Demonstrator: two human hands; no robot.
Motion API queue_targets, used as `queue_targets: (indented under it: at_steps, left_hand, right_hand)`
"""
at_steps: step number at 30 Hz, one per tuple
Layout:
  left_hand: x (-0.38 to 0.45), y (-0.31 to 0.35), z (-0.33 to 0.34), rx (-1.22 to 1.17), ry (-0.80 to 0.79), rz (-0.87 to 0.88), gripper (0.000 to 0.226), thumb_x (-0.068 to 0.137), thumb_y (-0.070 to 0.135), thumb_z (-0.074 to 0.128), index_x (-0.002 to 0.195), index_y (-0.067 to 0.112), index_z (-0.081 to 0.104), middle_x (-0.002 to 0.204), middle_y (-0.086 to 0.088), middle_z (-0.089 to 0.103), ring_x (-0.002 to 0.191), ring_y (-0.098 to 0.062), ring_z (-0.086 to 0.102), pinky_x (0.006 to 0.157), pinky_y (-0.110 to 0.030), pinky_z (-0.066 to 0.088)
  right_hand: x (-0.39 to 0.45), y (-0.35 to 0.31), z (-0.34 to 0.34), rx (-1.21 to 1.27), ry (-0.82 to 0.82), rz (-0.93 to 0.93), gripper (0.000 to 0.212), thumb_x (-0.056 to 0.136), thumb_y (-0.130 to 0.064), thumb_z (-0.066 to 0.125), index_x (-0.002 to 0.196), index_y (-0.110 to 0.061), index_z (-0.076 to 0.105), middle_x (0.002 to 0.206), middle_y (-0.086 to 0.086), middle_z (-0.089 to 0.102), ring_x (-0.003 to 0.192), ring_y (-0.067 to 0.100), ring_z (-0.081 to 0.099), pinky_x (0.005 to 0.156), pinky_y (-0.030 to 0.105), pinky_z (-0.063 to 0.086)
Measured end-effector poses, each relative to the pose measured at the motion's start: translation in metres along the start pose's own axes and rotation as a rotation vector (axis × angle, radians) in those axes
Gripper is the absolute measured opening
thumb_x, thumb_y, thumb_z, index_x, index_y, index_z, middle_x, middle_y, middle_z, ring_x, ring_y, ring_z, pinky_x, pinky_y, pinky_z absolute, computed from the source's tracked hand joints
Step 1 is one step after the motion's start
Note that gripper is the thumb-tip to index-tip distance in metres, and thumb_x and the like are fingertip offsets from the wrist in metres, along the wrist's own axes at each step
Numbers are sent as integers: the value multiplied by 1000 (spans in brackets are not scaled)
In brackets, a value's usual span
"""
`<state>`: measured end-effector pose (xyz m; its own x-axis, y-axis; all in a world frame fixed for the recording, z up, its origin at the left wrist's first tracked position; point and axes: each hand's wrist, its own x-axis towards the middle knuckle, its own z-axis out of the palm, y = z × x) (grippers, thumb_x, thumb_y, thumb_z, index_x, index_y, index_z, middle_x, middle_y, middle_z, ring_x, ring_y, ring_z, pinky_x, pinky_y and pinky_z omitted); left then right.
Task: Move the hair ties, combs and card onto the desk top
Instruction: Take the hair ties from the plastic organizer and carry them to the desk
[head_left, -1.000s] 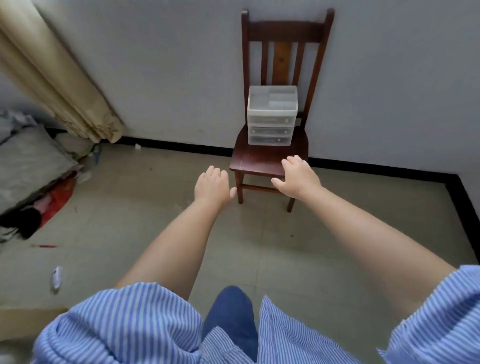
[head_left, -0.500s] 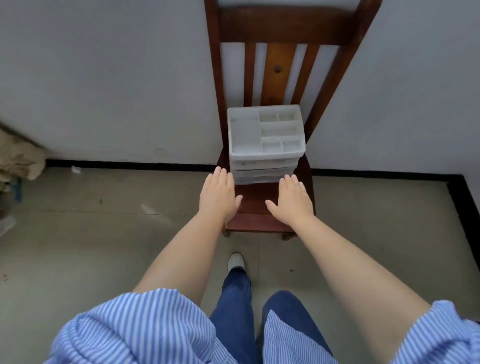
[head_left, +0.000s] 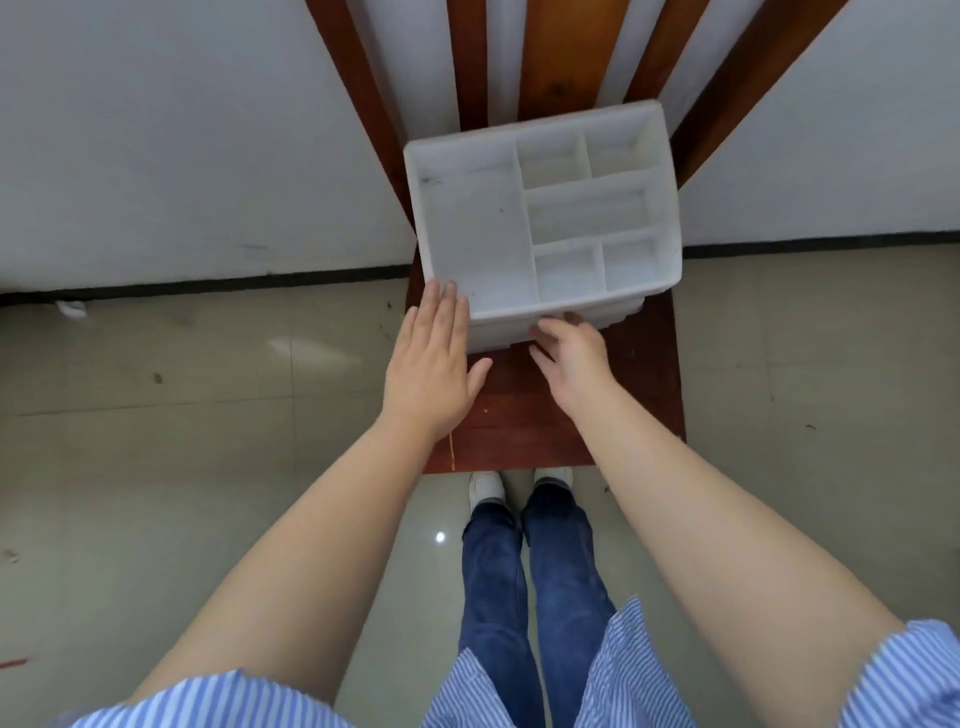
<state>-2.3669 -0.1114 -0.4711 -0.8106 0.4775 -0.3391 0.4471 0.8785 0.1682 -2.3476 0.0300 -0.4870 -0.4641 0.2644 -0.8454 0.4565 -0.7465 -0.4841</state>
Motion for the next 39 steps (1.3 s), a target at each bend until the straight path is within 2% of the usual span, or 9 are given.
queue_targets:
  at_steps: [3,6,17,21,23,26,29,35,39]
  left_hand:
    - [1,-3,2,1,15,22,68,95,34,46,145,-3,17,156,-20,17,145,-36,8,119,-43,12]
    - [1,-2,2,7,4,17,66,96,32,45,145,-2,16,156,-19,15,145,-35,7,119,-43,11]
    - [1,6,-4,2,-35,-54,68,93,22,50,145,-5,15,156,-22,14,145,-37,6,119,-46,12]
    - [-16,20,0,37,37,199,57,67,-2,63,122,-12,54,127,-33,56,117,-49,53,94,-57,47]
    - [-22,30,7,60,-16,341,44,60,-6,70,104,-8,66,104,-27,70,93,-42,68,73,-45,59]
    - [-13,46,15,34,-265,169,26,85,2,55,110,-1,56,115,-18,58,106,-32,53,67,-37,47]
    - [7,59,29,107,-300,55,25,91,4,48,115,1,51,123,-17,50,114,-32,45,76,-40,46]
    - [31,61,46,203,-248,188,28,92,6,45,118,0,54,124,-17,56,116,-34,48,90,-42,45]
    - [25,54,34,-133,-197,76,20,90,12,49,102,0,59,109,-19,58,103,-34,53,71,-39,43]
  right_hand:
    - [10,-6,-1,165,-34,58,28,92,10,36,84,-11,51,78,5,54,79,15,57,107,41,35]
    - [11,-6,-10,197,-95,93,33,92,8,34,69,-9,50,66,6,56,73,18,55,98,40,37]
    - [-41,47,-84,64,-14,242,23,97,-7,46,75,-13,49,78,6,55,78,19,58,98,40,39]
    - [-54,32,-74,-694,-183,347,19,96,-22,48,83,-10,54,70,4,60,57,10,63,60,21,55]
    - [-58,22,-73,-1109,-210,190,22,93,-21,52,74,-12,57,66,5,62,47,8,63,46,18,50]
    - [-51,2,-72,-1597,10,-309,16,88,-16,53,95,-6,62,90,13,66,86,29,64,66,31,49]
    - [-26,-15,-66,-1941,27,-383,26,89,-15,54,112,-2,56,118,16,58,108,32,56,78,36,50]
    - [0,-29,-53,-2128,-92,-472,35,91,-11,50,125,-4,52,128,18,53,120,33,46,95,39,42]
    - [-30,-43,-68,-1782,-335,-499,14,84,-6,50,75,-16,45,67,1,53,76,28,50,52,28,30]
